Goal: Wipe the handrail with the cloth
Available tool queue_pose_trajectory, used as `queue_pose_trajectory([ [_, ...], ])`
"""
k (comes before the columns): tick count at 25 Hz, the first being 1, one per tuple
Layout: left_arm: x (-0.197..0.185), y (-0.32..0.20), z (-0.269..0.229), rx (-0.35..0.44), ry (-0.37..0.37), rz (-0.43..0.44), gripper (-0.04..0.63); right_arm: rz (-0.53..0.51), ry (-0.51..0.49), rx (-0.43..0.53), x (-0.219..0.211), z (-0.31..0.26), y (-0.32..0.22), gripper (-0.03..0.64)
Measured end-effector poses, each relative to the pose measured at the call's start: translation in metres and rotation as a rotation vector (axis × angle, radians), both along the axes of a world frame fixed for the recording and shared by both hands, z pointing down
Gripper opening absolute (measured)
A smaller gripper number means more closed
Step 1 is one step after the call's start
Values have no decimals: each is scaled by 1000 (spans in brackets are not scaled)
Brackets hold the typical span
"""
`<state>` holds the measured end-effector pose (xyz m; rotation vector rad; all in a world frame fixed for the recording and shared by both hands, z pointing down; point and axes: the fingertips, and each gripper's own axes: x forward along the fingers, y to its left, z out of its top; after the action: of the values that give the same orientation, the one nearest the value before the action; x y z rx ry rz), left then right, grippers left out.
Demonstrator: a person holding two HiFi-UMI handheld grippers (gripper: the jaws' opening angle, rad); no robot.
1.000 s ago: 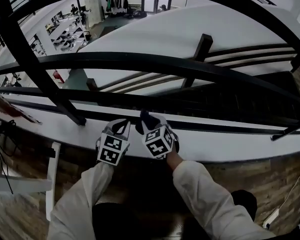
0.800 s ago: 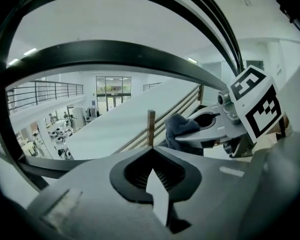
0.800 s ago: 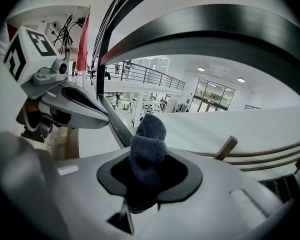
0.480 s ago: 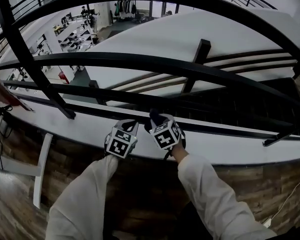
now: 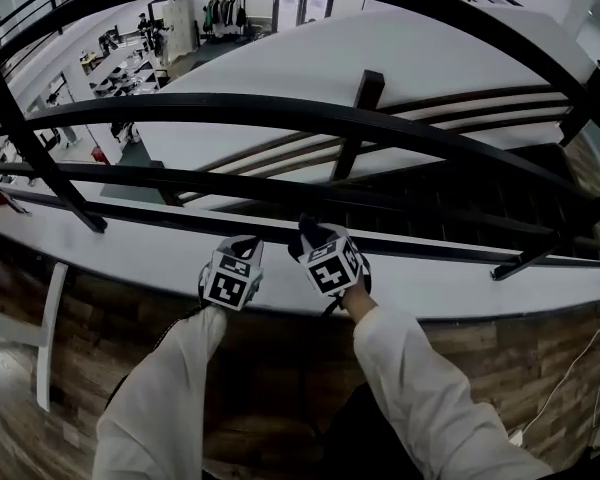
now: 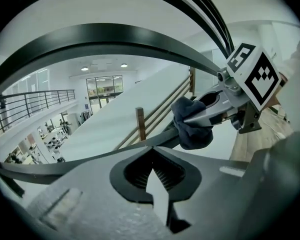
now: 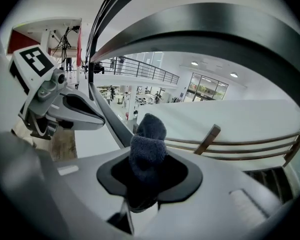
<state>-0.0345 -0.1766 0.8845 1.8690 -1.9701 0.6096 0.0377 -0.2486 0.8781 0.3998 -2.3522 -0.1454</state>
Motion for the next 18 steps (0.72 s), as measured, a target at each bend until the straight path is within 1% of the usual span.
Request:
queue_pose_trajectory([
  [3,23,-27,2,-2,-38,32,0,32,-1,0,35,-4,-23,104],
  [6,49,-52,-6,3,-47,64,0,33,3,34,66,-8,-41,104],
  [9,71,-68,-9,18,-18,58,0,21,31,80,94,-4,-57,104],
  [11,90,-76,-7,11,20,50,0,52,28,63,115,-2,-70,104],
  [14,126,-89,-10,11,41,90,0,109,10,34,146,-4,-91,104],
  [18,164,-105,-14,8,33,150,0,167,-5,36,183,-7,-113,104],
])
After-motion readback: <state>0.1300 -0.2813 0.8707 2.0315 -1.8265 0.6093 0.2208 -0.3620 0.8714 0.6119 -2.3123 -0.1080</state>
